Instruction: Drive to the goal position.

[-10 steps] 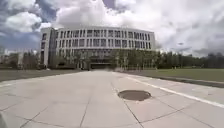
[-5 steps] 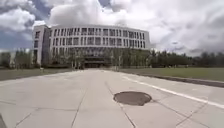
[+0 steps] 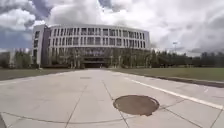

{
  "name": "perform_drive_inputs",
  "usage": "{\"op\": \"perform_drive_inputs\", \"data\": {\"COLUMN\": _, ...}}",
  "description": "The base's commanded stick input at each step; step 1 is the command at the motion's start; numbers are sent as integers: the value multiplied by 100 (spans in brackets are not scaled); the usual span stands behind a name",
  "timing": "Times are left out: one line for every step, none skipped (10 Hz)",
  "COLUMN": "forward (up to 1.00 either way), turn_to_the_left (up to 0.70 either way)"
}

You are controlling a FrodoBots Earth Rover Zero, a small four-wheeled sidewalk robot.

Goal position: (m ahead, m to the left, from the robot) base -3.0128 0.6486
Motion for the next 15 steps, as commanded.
{"op": "perform_drive_inputs", "data": {"forward": 70, "turn_to_the_left": 1}}
{"op": "perform_drive_inputs", "data": {"forward": 70, "turn_to_the_left": 1}}
{"op": "perform_drive_inputs", "data": {"forward": 70, "turn_to_the_left": 1}}
{"op": "perform_drive_inputs", "data": {"forward": 70, "turn_to_the_left": 1}}
{"op": "perform_drive_inputs", "data": {"forward": 70, "turn_to_the_left": 1}}
{"op": "perform_drive_inputs", "data": {"forward": 70, "turn_to_the_left": 1}}
{"op": "perform_drive_inputs", "data": {"forward": 70, "turn_to_the_left": 1}}
{"op": "perform_drive_inputs", "data": {"forward": 70, "turn_to_the_left": 1}}
{"op": "perform_drive_inputs", "data": {"forward": 70, "turn_to_the_left": 1}}
{"op": "perform_drive_inputs", "data": {"forward": 70, "turn_to_the_left": 1}}
{"op": "perform_drive_inputs", "data": {"forward": 70, "turn_to_the_left": 1}}
{"op": "perform_drive_inputs", "data": {"forward": 70, "turn_to_the_left": 1}}
{"op": "perform_drive_inputs", "data": {"forward": 70, "turn_to_the_left": 1}}
{"op": "perform_drive_inputs", "data": {"forward": 70, "turn_to_the_left": 1}}
{"op": "perform_drive_inputs", "data": {"forward": 70, "turn_to_the_left": 1}}
